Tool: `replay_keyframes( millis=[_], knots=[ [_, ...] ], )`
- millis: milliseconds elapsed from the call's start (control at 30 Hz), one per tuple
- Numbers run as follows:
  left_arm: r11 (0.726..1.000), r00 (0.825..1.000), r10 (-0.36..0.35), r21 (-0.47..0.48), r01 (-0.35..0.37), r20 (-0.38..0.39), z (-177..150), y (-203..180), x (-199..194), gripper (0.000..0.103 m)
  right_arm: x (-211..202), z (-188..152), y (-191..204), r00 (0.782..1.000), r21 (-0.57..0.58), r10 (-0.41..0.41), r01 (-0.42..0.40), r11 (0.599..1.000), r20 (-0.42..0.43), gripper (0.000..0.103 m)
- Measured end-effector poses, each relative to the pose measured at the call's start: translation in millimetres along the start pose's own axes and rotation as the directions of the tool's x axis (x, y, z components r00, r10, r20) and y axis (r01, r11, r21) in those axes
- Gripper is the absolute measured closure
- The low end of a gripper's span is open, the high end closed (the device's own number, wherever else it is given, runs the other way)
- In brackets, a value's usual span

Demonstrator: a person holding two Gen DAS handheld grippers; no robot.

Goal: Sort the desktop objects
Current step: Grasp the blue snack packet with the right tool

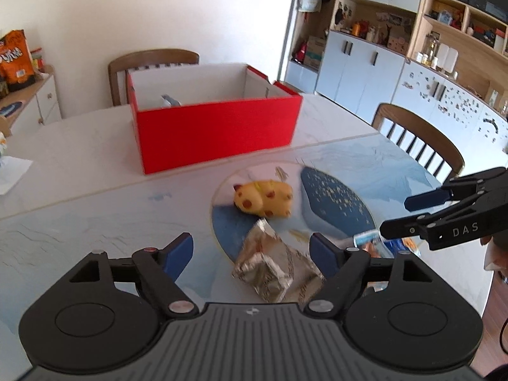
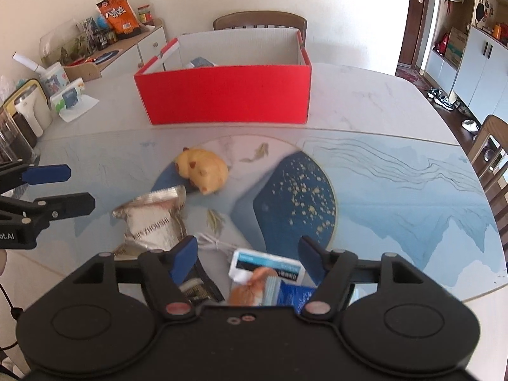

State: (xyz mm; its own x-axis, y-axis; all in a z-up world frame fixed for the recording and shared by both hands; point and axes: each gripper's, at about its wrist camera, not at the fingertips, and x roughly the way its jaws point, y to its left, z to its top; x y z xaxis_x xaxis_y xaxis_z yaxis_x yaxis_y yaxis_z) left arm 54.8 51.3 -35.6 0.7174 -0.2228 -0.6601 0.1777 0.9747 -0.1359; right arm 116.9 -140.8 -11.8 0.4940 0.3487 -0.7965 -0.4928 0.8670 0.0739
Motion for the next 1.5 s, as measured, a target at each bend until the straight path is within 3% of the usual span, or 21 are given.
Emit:
replay_keyframes(
  millis=[367,700,933,1233,1500],
  knots=[
    [0.999,0.997,-0.009,0.050,0.013,-0.078,-23,-10,40,0.007,16,-31,-6,0.996,0.018,-0.046,0.048,0.999,-0.074,0.033],
    [0.999,0.995,-0.021,0.048,0.026,-0.099,-26,-7,57,0.005,10,-40,-36,0.990,0.094,-0.110,0.118,0.989,-0.086,0.033],
    [0.999,0.994,-0.018,0.036,0.022,-0.111,-25,-5,61,0.005,6,-38,-52,0.985,-0.061,-0.115,0.108,0.992,-0.128,0.033],
    [1.000,0.994,-0.005,0.028,0.008,-0.109,-23,-10,63,0.005,18,-41,-58,0.989,0.082,-0.071,0.082,0.993,-0.133,0.032],
    [0.999,0.994,0.005,0.033,-0.002,-0.109,-22,-10,65,0.005,27,-39,-44,0.989,0.101,-0.083,0.096,0.990,-0.122,0.031]
  ],
)
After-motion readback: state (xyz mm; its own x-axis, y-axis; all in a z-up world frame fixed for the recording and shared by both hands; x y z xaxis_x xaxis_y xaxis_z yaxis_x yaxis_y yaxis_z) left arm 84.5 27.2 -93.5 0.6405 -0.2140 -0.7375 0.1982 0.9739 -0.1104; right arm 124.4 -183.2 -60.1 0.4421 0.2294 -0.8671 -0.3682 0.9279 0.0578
